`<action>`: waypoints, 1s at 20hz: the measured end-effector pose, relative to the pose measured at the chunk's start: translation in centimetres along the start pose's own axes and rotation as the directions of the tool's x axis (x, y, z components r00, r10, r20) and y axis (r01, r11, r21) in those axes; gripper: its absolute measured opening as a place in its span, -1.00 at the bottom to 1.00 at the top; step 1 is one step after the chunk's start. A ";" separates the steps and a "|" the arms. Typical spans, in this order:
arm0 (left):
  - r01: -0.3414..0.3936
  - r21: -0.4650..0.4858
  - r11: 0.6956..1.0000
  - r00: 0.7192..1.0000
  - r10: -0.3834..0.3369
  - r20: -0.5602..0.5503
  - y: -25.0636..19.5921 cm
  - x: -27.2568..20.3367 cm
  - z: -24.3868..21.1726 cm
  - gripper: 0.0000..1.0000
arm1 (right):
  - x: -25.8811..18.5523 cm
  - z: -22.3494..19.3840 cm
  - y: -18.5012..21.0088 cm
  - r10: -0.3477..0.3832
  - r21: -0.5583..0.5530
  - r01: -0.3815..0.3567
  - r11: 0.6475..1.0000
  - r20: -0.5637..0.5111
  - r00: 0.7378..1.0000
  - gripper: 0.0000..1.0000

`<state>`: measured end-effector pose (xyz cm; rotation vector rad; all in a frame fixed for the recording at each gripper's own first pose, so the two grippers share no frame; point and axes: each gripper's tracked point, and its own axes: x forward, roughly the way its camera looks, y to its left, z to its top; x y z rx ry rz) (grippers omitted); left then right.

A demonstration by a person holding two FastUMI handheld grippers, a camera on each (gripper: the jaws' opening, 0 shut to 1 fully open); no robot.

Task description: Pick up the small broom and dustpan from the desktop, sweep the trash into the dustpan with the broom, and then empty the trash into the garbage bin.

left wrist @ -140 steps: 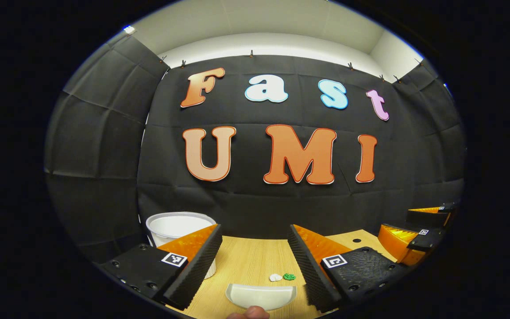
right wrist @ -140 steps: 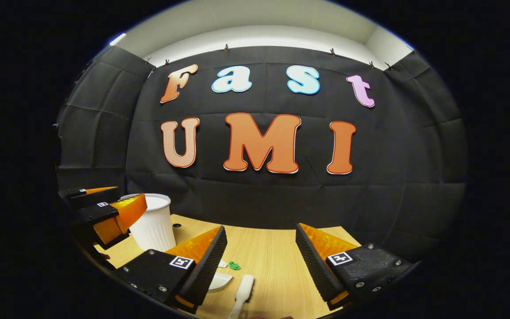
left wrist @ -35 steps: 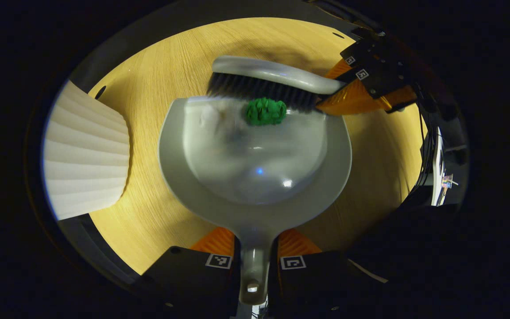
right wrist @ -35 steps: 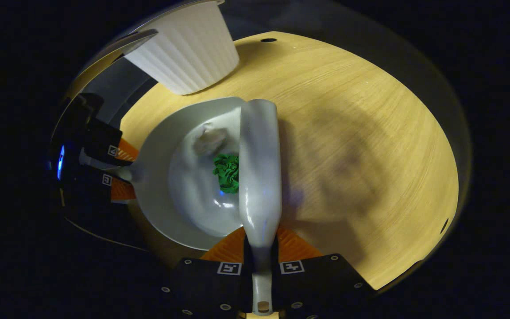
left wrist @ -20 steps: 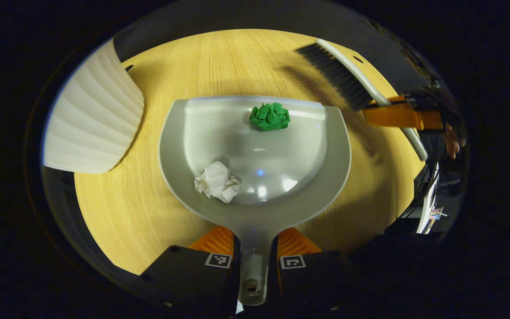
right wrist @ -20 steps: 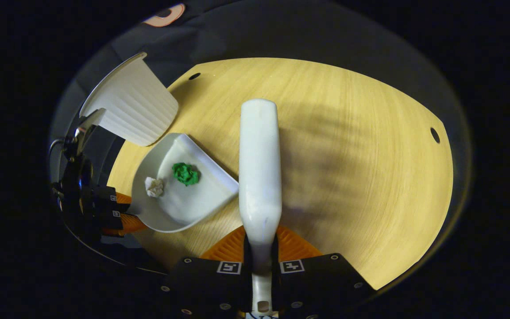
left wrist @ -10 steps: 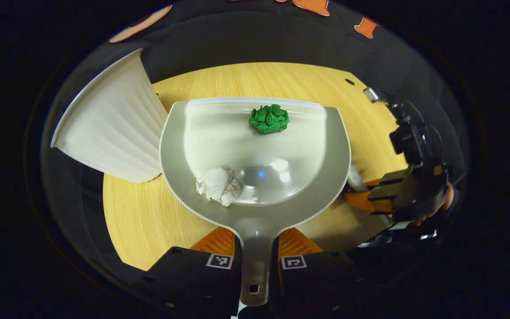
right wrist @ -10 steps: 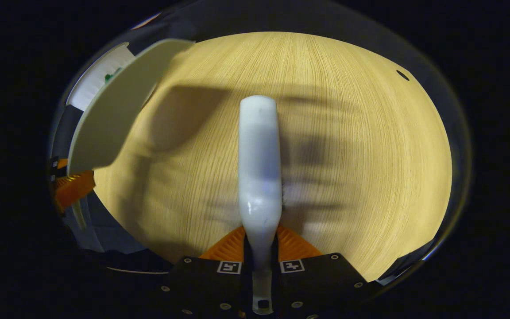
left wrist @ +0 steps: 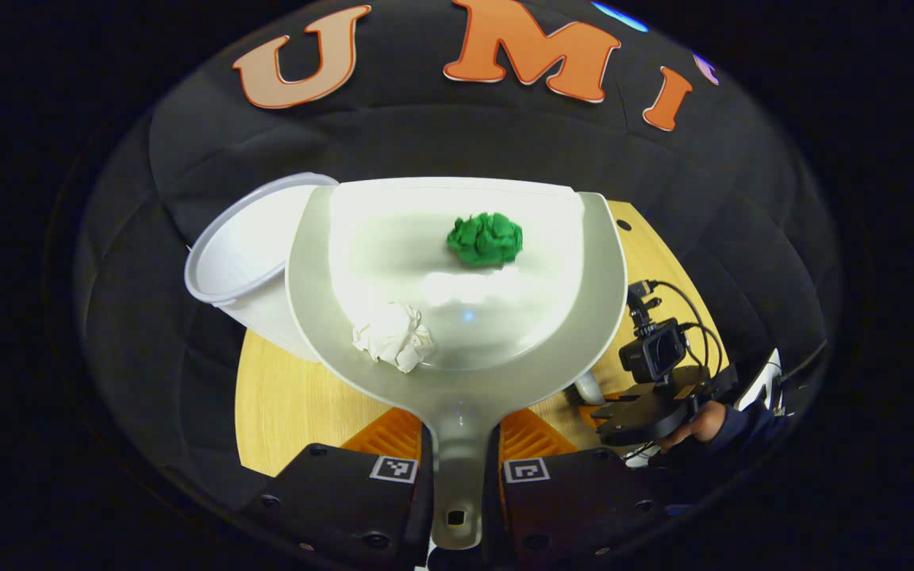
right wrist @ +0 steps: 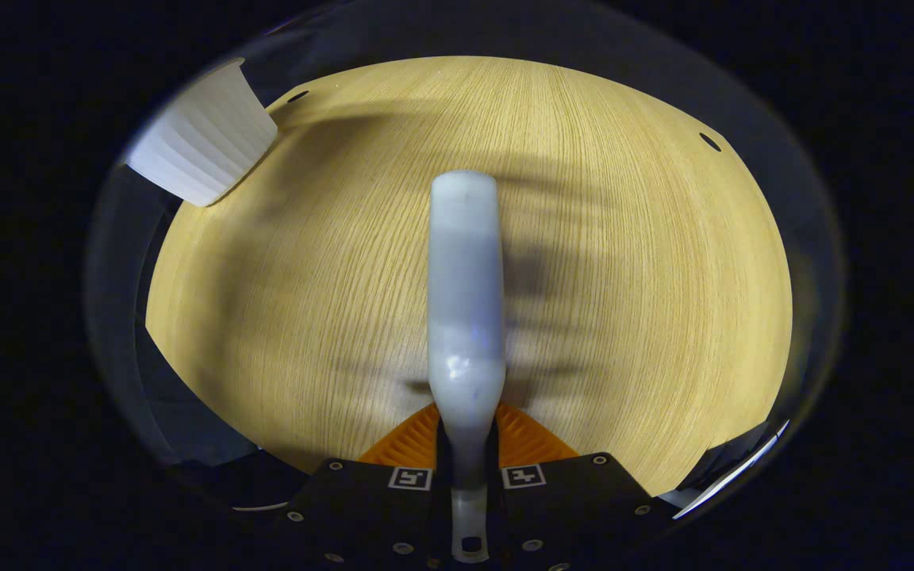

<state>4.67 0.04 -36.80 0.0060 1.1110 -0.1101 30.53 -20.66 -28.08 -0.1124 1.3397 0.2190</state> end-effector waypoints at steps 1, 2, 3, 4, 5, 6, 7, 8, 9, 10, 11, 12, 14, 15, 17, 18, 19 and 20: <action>-0.017 -0.011 1.000 1.000 0.017 0.010 0.6 -0.7 0.4 -0.50 | 0.1 1.0 -0.4 0.006 -0.003 -0.006 1.000 0.001 1.000 -0.66; -0.036 -0.019 0.999 0.999 0.036 0.017 1.6 -1.6 0.8 -0.50 | 0.3 2.1 -0.8 0.005 -0.006 -0.005 1.000 0.002 1.000 -0.66; -0.055 -0.030 0.998 0.998 0.056 0.025 2.6 -2.3 1.4 -0.50 | 0.4 3.3 -1.2 0.009 -0.009 -0.009 1.000 0.004 1.000 -0.66; -0.073 -0.039 0.997 0.997 0.074 0.027 3.9 -3.1 2.0 -0.51 | 0.3 0.1 0.2 0.010 -0.011 -0.010 1.000 0.005 1.000 -0.65; -0.091 -0.054 0.994 0.995 0.092 0.027 5.4 -3.7 2.5 -0.50 | -0.1 1.4 -0.1 0.013 -0.015 -0.013 1.000 0.006 1.000 -0.65; -0.110 -0.068 0.992 0.993 0.112 0.027 7.2 -4.5 3.0 -0.51 | 0.4 2.1 -0.7 0.012 -0.019 -0.012 1.000 0.006 1.000 -0.65; -0.136 -0.078 0.988 0.990 0.138 0.029 9.1 -5.1 3.6 -0.51 | 0.3 2.1 -0.7 0.010 -0.023 -0.010 1.000 0.008 1.000 -0.65; -0.166 -0.091 0.982 0.985 0.169 0.024 11.0 -5.5 3.9 -0.51 | 0.3 2.1 -0.6 0.011 -0.026 -0.011 1.000 0.007 1.000 -0.65; -0.191 -0.112 0.975 0.981 0.195 0.022 12.7 -5.9 4.3 -0.50 | 0.2 2.1 -0.5 0.011 -0.026 -0.011 1.000 0.007 1.000 -0.65; -0.211 -0.129 0.969 0.976 0.217 0.029 14.1 -6.2 4.7 -0.51 | 0.3 2.1 -0.6 0.011 -0.024 -0.011 1.000 0.007 1.000 -0.65; -0.230 -0.137 0.964 0.971 0.236 0.031 15.6 -6.4 5.0 -0.51 | 0.3 2.2 -0.6 0.010 -0.018 -0.010 1.000 0.008 1.000 -0.65; -0.248 -0.144 0.958 0.967 0.254 0.029 17.2 -6.7 4.9 -0.51 | 0.3 2.1 -0.7 0.012 -0.012 -0.012 1.000 0.007 1.000 -0.65; -0.277 -0.139 0.951 0.959 0.282 0.019 20.1 -6.9 5.2 -0.51 | 0.2 2.2 -0.7 0.011 -0.006 -0.011 1.000 0.007 1.000 -0.64; -0.292 -0.134 0.947 0.955 0.296 0.009 21.2 -6.6 5.1 -0.51 | 0.2 2.2 -0.7 0.011 -0.002 -0.011 1.000 0.005 1.000 -0.64; -0.326 -0.126 0.937 0.945 0.327 -0.016 23.1 -6.4 4.7 -0.51 | 0.2 2.2 -0.8 0.013 0.006 -0.013 1.000 0.003 1.000 -0.59; -0.337 -0.122 0.934 0.941 0.337 -0.020 23.4 -5.9 4.5 -0.50 | 0.4 2.2 -0.8 0.011 0.011 -0.011 1.000 0.002 1.000 -0.57; -0.338 -0.116 0.934 0.941 0.337 -0.025 23.7 -5.6 4.4 -0.50 | 0.5 2.2 -0.7 0.008 0.021 -0.009 1.000 0.001 1.000 -0.55; -0.337 -0.100 0.936 0.941 0.335 -0.034 24.1 -5.7 4.2 -0.50 | 0.6 2.0 -0.7 0.004 0.030 -0.004 1.000 -0.004 1.000 -0.53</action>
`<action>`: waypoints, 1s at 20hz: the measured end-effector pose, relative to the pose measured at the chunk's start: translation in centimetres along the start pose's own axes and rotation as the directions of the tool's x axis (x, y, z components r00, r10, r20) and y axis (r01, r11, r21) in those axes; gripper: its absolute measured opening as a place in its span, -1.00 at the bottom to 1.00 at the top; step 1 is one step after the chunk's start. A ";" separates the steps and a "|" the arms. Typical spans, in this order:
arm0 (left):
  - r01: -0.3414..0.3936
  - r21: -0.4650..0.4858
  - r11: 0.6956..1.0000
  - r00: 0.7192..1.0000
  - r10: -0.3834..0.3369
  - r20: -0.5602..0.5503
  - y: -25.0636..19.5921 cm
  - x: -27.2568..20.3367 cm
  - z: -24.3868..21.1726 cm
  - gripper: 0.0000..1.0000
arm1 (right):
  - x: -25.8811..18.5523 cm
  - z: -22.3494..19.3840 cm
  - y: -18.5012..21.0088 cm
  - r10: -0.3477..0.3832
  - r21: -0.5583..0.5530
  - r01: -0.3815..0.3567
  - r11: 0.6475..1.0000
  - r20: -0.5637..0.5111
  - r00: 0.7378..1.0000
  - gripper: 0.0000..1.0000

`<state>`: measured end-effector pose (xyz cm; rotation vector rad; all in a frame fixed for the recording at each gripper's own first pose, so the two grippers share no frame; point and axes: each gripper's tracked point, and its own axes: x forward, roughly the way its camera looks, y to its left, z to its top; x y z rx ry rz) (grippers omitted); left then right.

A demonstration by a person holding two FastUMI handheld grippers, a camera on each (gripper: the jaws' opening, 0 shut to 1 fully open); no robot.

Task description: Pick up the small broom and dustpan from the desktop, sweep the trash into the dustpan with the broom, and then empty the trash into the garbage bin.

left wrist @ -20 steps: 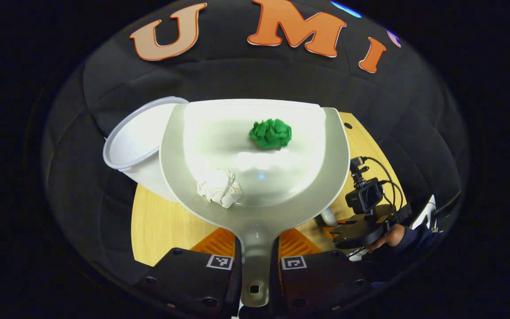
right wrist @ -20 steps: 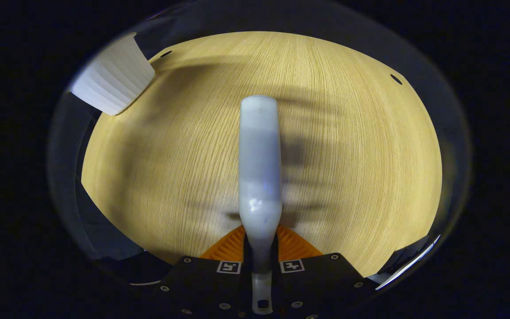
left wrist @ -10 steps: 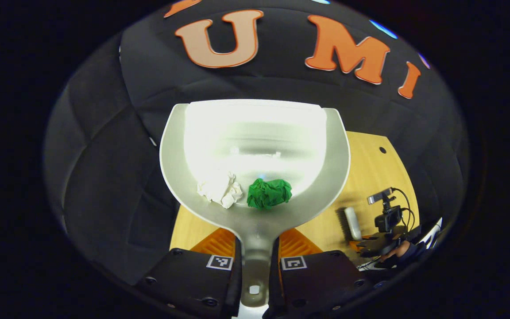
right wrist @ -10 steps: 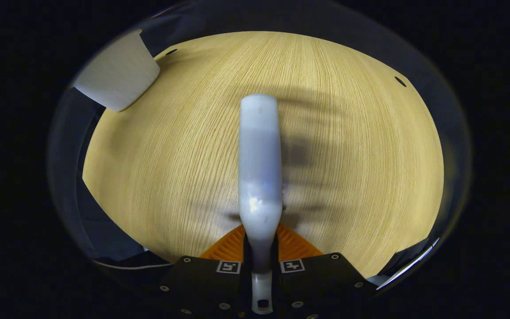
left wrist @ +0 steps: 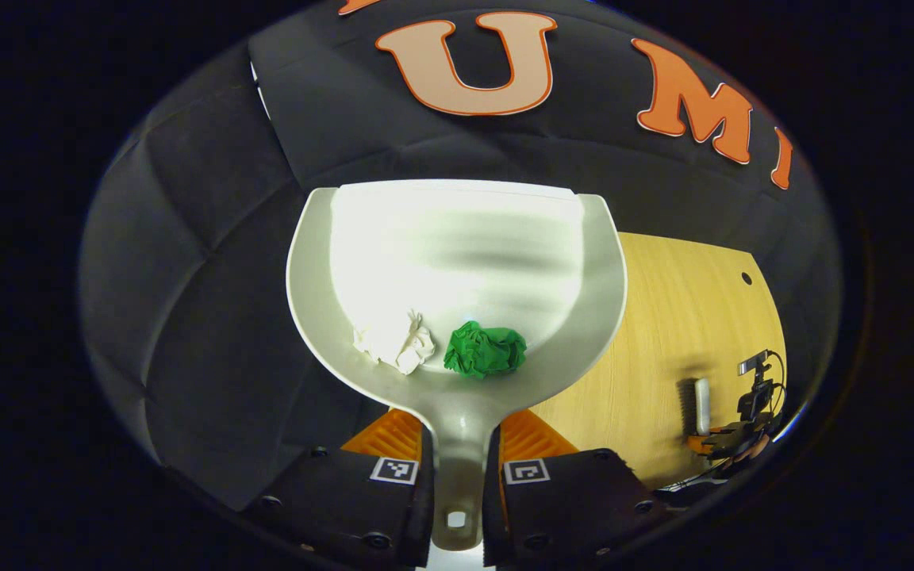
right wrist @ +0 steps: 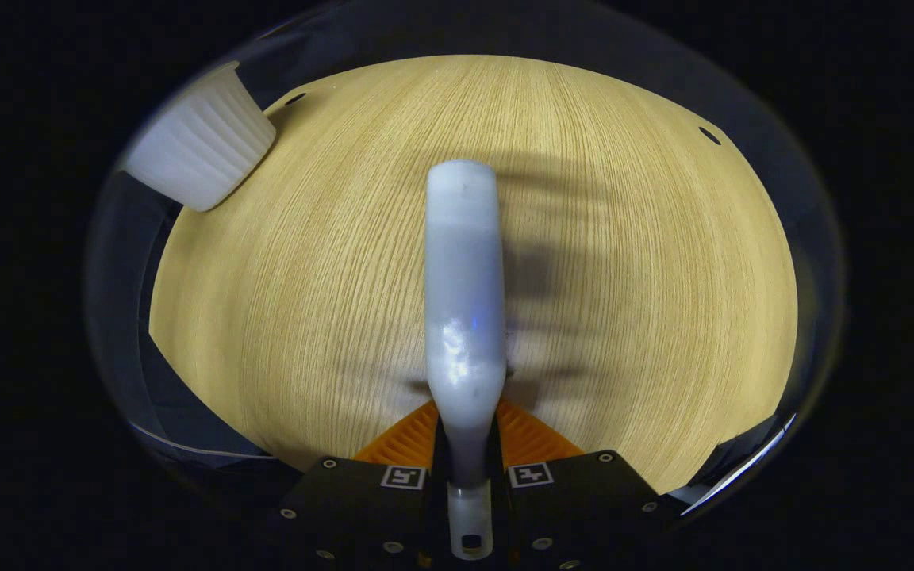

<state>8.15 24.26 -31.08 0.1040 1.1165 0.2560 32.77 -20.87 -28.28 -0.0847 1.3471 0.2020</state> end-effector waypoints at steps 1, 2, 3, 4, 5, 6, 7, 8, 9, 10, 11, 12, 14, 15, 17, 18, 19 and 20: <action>-0.009 0.027 1.000 1.000 0.009 -0.013 0.6 0.3 -0.1 -0.51 | 0.2 -0.1 0.1 -0.001 0.008 0.001 1.000 -0.008 1.000 -0.51; -0.027 0.062 0.998 0.999 0.029 -0.022 1.6 0.6 -0.1 -0.51 | 0.4 -0.3 0.2 0.005 0.016 -0.004 1.000 -0.020 1.000 -0.49; -0.049 0.096 0.994 0.998 0.053 -0.033 2.4 1.1 0.0 -0.51 | 0.2 -0.2 0.4 0.014 0.030 -0.013 0.999 -0.021 1.000 -0.44; -0.064 0.118 0.991 0.997 0.069 -0.040 2.8 1.5 0.3 -0.51 | 0.2 0.2 0.5 0.014 0.038 -0.014 0.999 -0.013 1.000 -0.39; -0.070 0.135 0.988 0.996 0.077 -0.050 3.1 1.8 0.4 -0.51 | 0.2 0.4 0.4 0.009 0.042 -0.009 0.999 -0.005 1.000 -0.29; -0.071 0.155 0.985 0.995 0.081 -0.057 3.3 1.7 0.2 -0.51 | 0.2 0.6 0.4 0.005 0.047 -0.005 0.999 -0.001 1.000 -0.27; -0.077 0.180 0.981 0.994 0.091 -0.068 3.6 1.6 0.3 -0.51 | 0.2 0.7 0.4 0.002 0.051 -0.002 0.999 0.003 1.000 -0.17; -0.087 0.214 0.973 0.992 0.106 -0.075 4.0 1.3 0.4 -0.51 | 0.1 0.9 0.4 -0.002 0.053 0.002 0.999 0.006 1.000 -0.09; -0.104 0.250 0.963 0.989 0.127 -0.077 4.3 1.1 0.6 -0.50 | 0.1 0.9 0.4 -0.006 0.058 0.005 0.998 0.006 1.000 0.06; -0.117 0.288 0.950 0.986 0.145 -0.077 4.7 0.8 0.9 -0.50 | 0.1 0.9 0.4 -0.007 0.062 0.007 0.998 0.005 1.000 0.14; -0.114 0.311 0.943 0.986 0.146 -0.080 4.7 0.8 1.1 -0.50 | 0.1 0.9 0.6 -0.005 0.066 0.005 0.998 0.006 1.000 0.22; -0.105 0.335 0.936 0.985 0.144 -0.092 4.9 0.7 1.0 -0.51 | 0.0 0.9 0.7 -0.006 0.068 0.005 0.998 0.006 1.000 0.24; -0.107 0.389 0.915 0.983 0.156 -0.099 5.2 0.6 1.2 -0.50 | -0.1 1.0 0.9 -0.004 0.074 0.003 0.997 0.008 1.000 0.14; -0.115 0.414 0.903 0.981 0.170 -0.098 5.4 0.6 1.3 -0.50 | -0.2 0.9 1.1 -0.001 0.078 0.001 0.997 0.006 1.000 0.34; -0.128 0.470 0.873 0.977 0.193 -0.093 5.7 0.3 1.8 -0.51 | -0.5 0.9 1.3 0.008 0.082 -0.009 0.997 0.009 1.000 0.35; -0.137 0.510 0.849 0.974 0.208 -0.084 6.1 0.1 2.0 -0.51 | -0.7 1.0 1.3 0.008 0.082 -0.009 0.997 0.011 1.000 0.35; -0.159 0.557 0.815 0.969 0.236 -0.069 6.5 0.2 2.4 -0.51 | -0.8 1.1 1.4 0.010 0.082 -0.011 0.997 0.016 1.000 0.35; -0.189 0.599 0.778 0.961 0.272 -0.049 7.1 0.0 2.7 -0.51 | -0.9 1.2 1.3 0.009 0.084 -0.010 0.996 0.019 1.000 0.35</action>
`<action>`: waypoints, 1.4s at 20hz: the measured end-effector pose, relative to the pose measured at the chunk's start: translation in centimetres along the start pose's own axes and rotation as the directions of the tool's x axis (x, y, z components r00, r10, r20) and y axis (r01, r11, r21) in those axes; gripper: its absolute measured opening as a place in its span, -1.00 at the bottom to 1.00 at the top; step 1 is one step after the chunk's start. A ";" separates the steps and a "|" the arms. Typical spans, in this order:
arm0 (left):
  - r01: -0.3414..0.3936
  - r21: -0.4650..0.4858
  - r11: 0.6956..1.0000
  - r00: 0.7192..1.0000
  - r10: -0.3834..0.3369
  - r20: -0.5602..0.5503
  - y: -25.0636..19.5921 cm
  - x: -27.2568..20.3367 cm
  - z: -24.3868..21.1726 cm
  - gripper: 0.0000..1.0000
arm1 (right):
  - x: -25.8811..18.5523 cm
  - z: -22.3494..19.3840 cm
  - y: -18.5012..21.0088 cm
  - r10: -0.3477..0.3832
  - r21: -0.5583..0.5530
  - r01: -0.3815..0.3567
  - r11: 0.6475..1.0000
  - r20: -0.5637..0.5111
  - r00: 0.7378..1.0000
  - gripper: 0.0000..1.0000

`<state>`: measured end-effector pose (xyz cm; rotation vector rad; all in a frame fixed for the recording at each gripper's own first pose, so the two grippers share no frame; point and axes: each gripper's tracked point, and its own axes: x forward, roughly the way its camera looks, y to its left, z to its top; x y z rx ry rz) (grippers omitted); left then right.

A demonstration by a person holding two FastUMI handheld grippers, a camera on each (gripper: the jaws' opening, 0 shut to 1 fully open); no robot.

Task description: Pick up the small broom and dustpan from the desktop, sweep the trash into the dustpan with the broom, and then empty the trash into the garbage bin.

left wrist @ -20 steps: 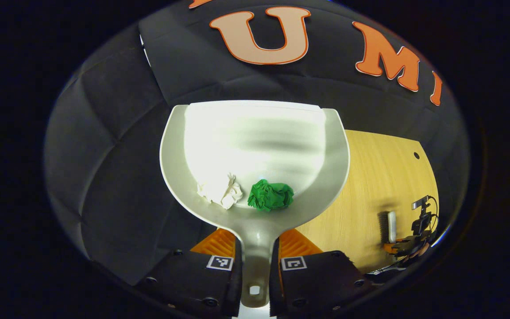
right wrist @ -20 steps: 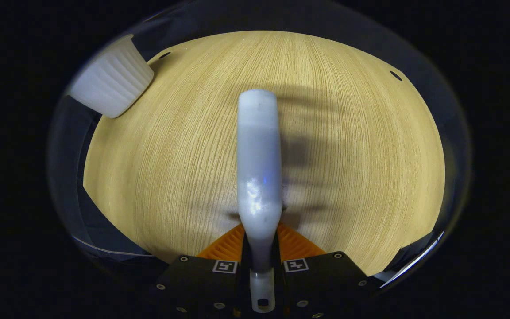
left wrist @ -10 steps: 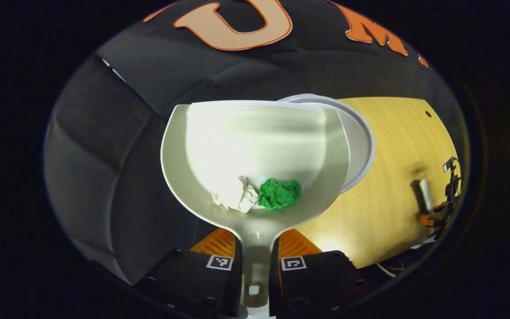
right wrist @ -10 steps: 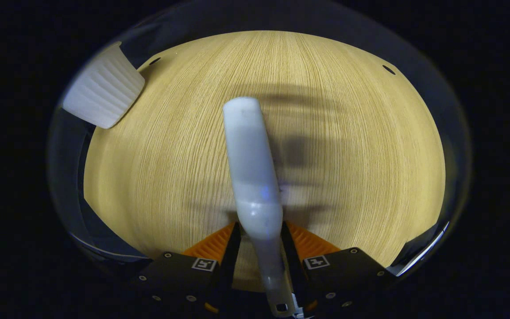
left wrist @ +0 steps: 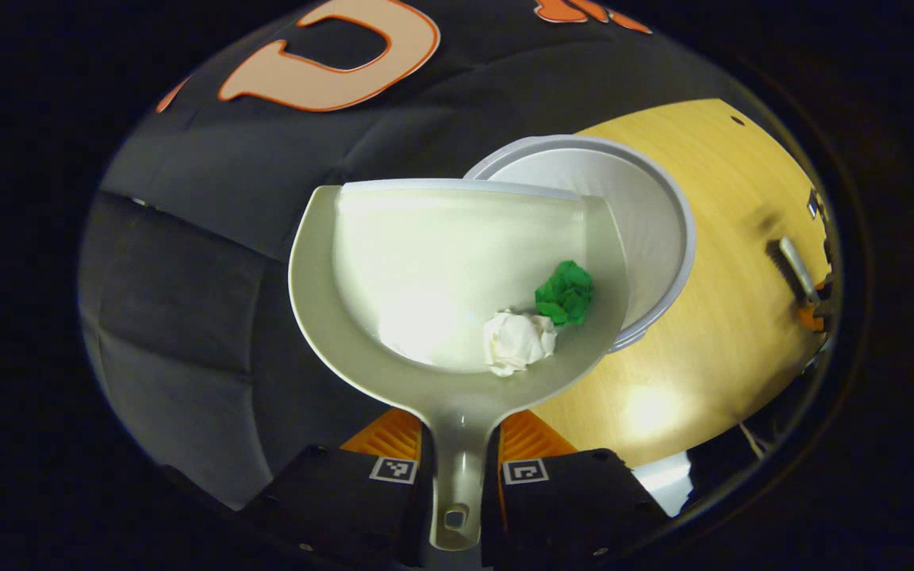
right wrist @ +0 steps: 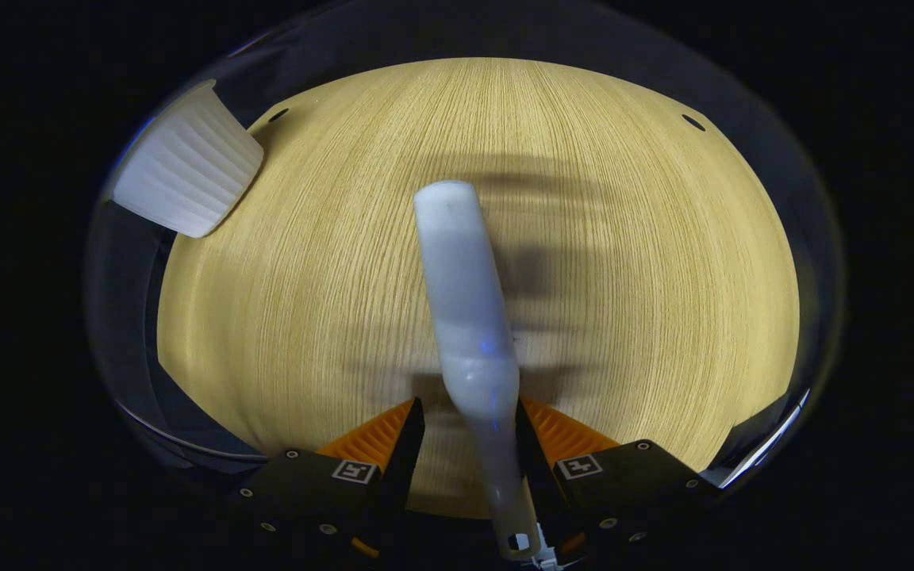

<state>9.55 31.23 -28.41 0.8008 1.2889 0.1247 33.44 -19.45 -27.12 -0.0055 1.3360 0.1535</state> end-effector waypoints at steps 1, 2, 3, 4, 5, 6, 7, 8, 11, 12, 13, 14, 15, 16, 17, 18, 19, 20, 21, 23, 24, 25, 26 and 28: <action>-0.034 0.039 0.999 0.999 0.035 -0.001 0.7 0.1 0.3 -0.51 | -0.1 0.1 0.1 0.003 0.003 -0.003 1.000 0.005 1.000 0.36; -0.059 0.068 0.996 0.998 0.059 -0.004 0.8 0.1 -0.3 -0.51 | -0.3 0.1 0.0 0.004 0.006 -0.004 1.000 0.009 1.000 0.35; -0.079 0.099 0.992 0.997 0.080 -0.004 1.0 0.0 -0.6 -0.51 | -0.4 0.2 0.0 0.006 0.010 -0.006 1.000 0.011 1.000 0.36; -0.097 0.136 0.986 0.995 0.099 -0.005 1.7 0.2 -1.1 -0.51 | -0.5 0.2 0.0 0.011 0.016 -0.011 1.000 0.013 1.000 0.35; -0.124 0.187 0.975 0.992 0.125 0.002 2.3 0.3 -1.3 -0.50 | -0.6 0.3 0.0 0.012 0.020 -0.012 1.000 0.016 1.000 0.35; -0.151 0.227 0.962 0.988 0.152 0.012 3.0 0.0 -1.2 -0.50 | -0.8 0.3 0.0 0.017 0.021 -0.017 1.000 0.020 1.000 0.34; -0.177 0.270 0.947 0.984 0.176 0.027 3.5 -0.3 -0.9 -0.51 | -0.8 0.2 -0.1 0.014 0.022 -0.015 1.000 0.023 1.000 0.34; -0.199 0.302 0.932 0.980 0.199 0.030 3.9 -0.5 -0.8 -0.50 | -0.9 0.3 -0.1 0.017 0.026 -0.017 1.000 0.026 1.000 0.34; -0.290 0.411 0.864 0.956 0.283 0.081 5.1 -1.0 -0.4 -0.51 | -1.0 0.3 -0.1 0.024 0.034 -0.025 0.999 0.032 0.999 0.34; -0.330 0.457 0.826 0.941 0.323 0.096 5.8 -1.5 -0.5 -0.51 | -1.1 0.4 -0.1 0.023 0.035 -0.024 0.999 0.033 0.999 0.34; -0.370 0.498 0.784 0.926 0.357 0.125 6.4 -1.7 -0.6 -0.50 | -1.1 0.4 -0.1 0.026 0.036 -0.027 0.999 0.034 0.999 0.34; -0.404 0.536 0.741 0.909 0.392 0.144 7.0 -2.1 -0.8 -0.50 | -1.1 0.4 -0.1 0.026 0.036 -0.027 0.999 0.036 0.999 0.34; -0.427 0.560 0.710 0.897 0.409 0.166 7.3 -2.0 -0.9 -0.50 | -1.2 0.5 -0.1 0.029 0.036 -0.030 0.999 0.037 0.999 0.34; -0.434 0.570 0.697 0.892 0.420 0.167 7.4 -1.8 -1.4 -0.51 | -1.3 0.4 -0.1 0.029 0.037 -0.030 0.999 0.039 0.999 0.34; -0.431 0.576 0.694 0.893 0.417 0.166 7.2 -1.1 -1.9 -0.50 | -1.3 0.4 -0.1 0.033 0.036 -0.035 0.999 0.044 0.999 0.34; -0.435 0.576 0.692 0.892 0.419 0.170 7.2 -0.8 -2.3 -0.51 | -1.4 0.4 -0.2 0.034 0.038 -0.035 0.999 0.046 0.998 0.34; -0.431 0.566 0.703 0.895 0.413 0.168 6.8 -0.4 -2.8 -0.50 | -1.5 0.5 -0.2 0.038 0.041 -0.041 0.998 0.051 0.998 0.34; -0.417 0.539 0.732 0.904 0.397 0.160 6.7 -0.9 -2.5 -0.44 | -1.6 0.6 -0.2 0.045 0.046 -0.047 0.998 0.056 0.997 0.34; -0.391 0.495 0.776 0.917 0.372 0.141 6.2 -1.0 -2.8 -0.51 | -1.7 0.7 -0.1 0.050 0.051 -0.054 0.997 0.067 0.997 0.34; -0.341 0.364 0.867 0.940 0.321 0.117 4.6 -0.4 -4.7 -0.51 | -1.9 1.2 -0.4 0.049 0.065 -0.055 0.996 0.090 0.995 0.34; -0.320 0.287 0.903 0.947 0.301 0.108 3.9 -0.1 -5.6 -0.51 | -2.1 1.6 -0.5 0.052 0.074 -0.059 0.995 0.102 0.993 0.34; -0.296 0.201 0.934 0.954 0.280 0.104 3.0 0.3 -6.2 -0.51 | -2.2 1.7 -0.5 0.056 0.081 -0.065 0.995 0.114 0.992 0.36; -0.263 0.114 0.958 0.962 0.252 0.104 1.9 0.6 -6.6 -0.51 | -2.4 2.1 -0.6 0.058 0.084 -0.069 0.994 0.126 0.990 0.36; -0.187 -0.036 0.982 0.974 0.190 0.122 -0.1 1.1 -6.7 -0.51 | -2.9 2.8 -0.9 0.059 0.086 -0.073 0.994 0.155 0.986 0.24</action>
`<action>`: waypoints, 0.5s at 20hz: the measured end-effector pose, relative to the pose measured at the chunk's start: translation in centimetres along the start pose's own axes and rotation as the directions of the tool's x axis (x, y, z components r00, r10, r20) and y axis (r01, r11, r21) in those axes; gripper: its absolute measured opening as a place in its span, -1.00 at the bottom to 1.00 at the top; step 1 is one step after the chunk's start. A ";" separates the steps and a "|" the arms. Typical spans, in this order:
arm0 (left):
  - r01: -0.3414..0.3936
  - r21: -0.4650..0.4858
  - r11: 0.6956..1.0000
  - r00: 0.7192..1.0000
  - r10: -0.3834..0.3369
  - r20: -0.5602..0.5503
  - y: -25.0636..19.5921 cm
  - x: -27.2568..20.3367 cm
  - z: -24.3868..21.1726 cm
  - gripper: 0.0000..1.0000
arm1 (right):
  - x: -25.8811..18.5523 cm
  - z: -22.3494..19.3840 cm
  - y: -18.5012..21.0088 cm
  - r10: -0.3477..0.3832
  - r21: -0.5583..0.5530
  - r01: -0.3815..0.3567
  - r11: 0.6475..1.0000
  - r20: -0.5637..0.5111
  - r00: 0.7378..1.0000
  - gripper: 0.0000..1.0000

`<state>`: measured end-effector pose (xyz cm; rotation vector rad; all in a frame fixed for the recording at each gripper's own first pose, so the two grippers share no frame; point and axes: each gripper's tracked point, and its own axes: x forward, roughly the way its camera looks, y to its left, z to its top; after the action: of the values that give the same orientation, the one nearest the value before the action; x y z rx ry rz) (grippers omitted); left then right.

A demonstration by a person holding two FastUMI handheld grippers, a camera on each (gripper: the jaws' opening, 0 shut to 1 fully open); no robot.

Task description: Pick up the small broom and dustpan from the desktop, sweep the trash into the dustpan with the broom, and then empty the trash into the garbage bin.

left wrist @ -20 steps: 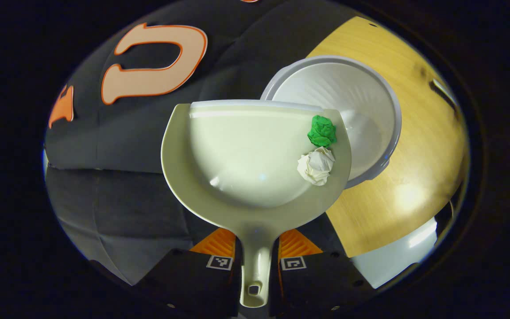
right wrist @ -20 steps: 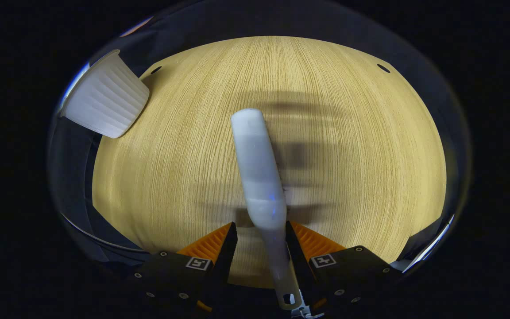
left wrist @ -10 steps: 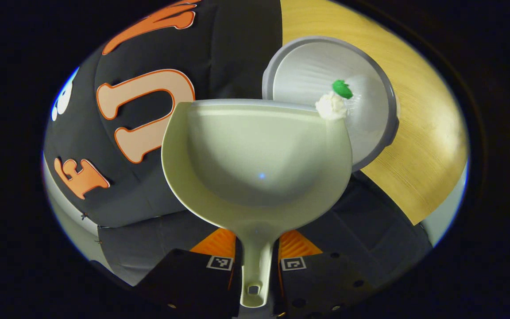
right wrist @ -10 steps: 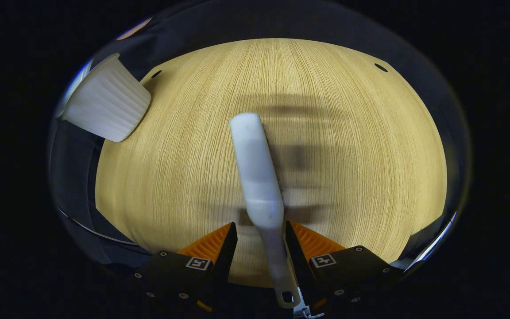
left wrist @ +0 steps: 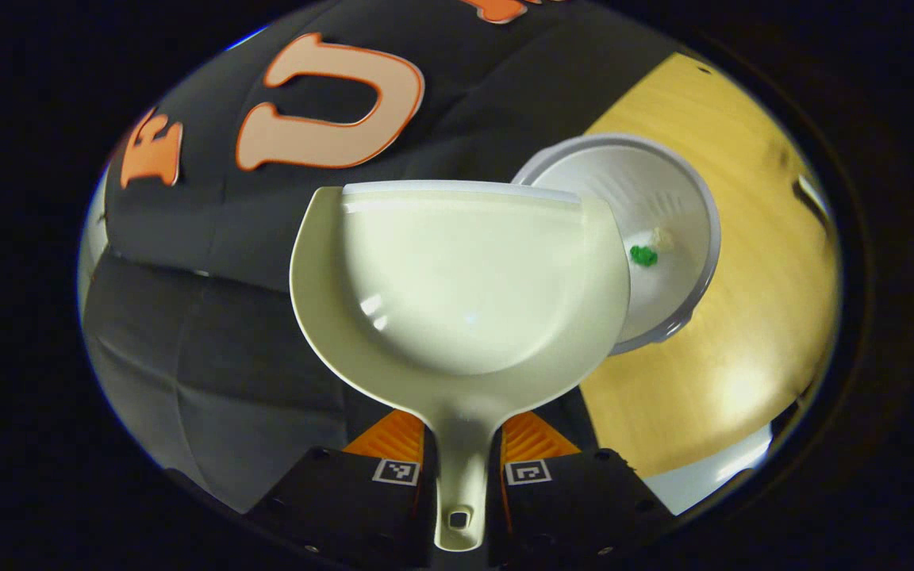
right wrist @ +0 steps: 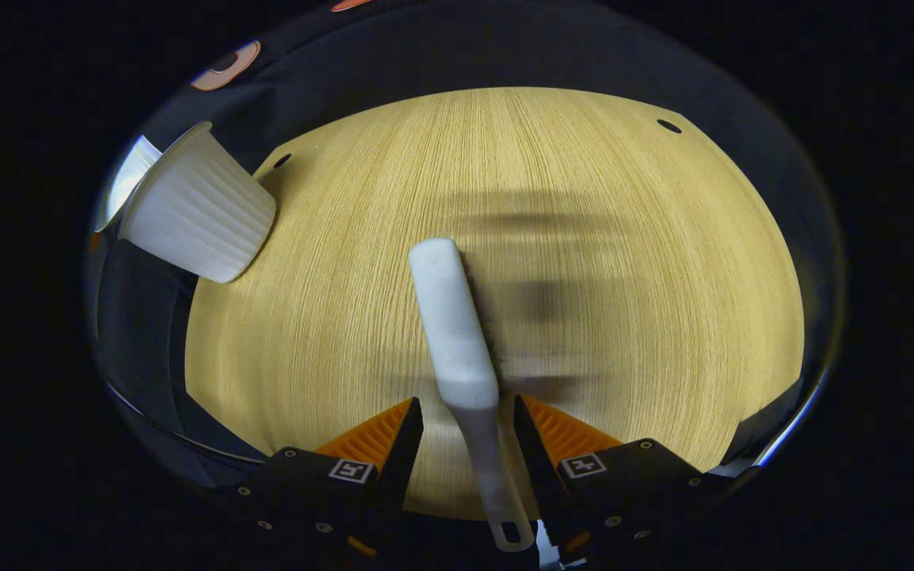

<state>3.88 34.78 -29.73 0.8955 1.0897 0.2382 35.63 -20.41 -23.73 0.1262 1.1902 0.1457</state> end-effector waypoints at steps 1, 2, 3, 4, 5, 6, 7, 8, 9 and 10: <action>0.025 -0.064 0.998 1.000 -0.024 0.019 -1.3 -0.1 0.2 -0.50 | -0.2 0.3 0.0 0.004 -0.001 -0.004 1.000 0.014 1.000 0.48; 0.051 -0.109 0.993 0.998 -0.047 0.033 -2.0 0.3 1.1 -0.51 | -0.3 0.7 0.1 0.008 -0.002 -0.008 1.000 0.027 1.000 0.51; 0.074 -0.147 0.986 0.996 -0.066 0.060 -3.3 0.2 1.8 -0.51 | -0.5 0.9 0.1 0.011 -0.004 -0.011 1.000 0.041 0.999 0.57; 0.100 -0.175 0.979 0.993 -0.088 0.079 -3.1 -0.6 1.1 -0.51 | -0.7 1.2 0.1 0.013 -0.005 -0.013 1.000 0.053 0.998 0.60; 0.130 -0.202 0.971 0.988 -0.110 0.105 -4.5 -1.0 2.0 -0.51 | -1.0 1.5 0.0 0.016 -0.003 -0.016 1.000 0.069 0.997 0.67; 0.158 -0.225 0.962 0.983 -0.132 0.128 -5.4 -0.7 2.9 -0.51 | -1.2 1.8 -0.1 0.018 -0.001 -0.018 1.000 0.081 0.997 0.71; 0.190 -0.245 0.951 0.976 -0.155 0.156 -6.6 -1.1 3.8 -0.51 | -1.6 2.1 -0.3 0.020 0.002 -0.021 1.000 0.094 0.995 0.77; 0.227 -0.261 0.938 0.966 -0.183 0.181 -7.6 -1.3 4.4 -0.51 | -1.7 2.2 -0.6 0.019 0.002 -0.020 1.000 0.098 0.995 0.79; 0.267 -0.278 0.923 0.955 -0.214 0.206 -8.7 -1.9 5.3 -0.51 | -2.0 2.2 -0.8 0.018 0.003 -0.019 1.000 0.108 0.994 0.82; 0.311 -0.288 0.906 0.941 -0.249 0.231 -9.7 -2.1 5.9 -0.51 | -2.4 2.5 -1.2 0.016 0.004 -0.016 1.000 0.118 0.993 0.84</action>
<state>5.44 24.39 -34.39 0.4503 0.9547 0.0828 37.11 -22.05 -20.86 0.1464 1.0723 0.1477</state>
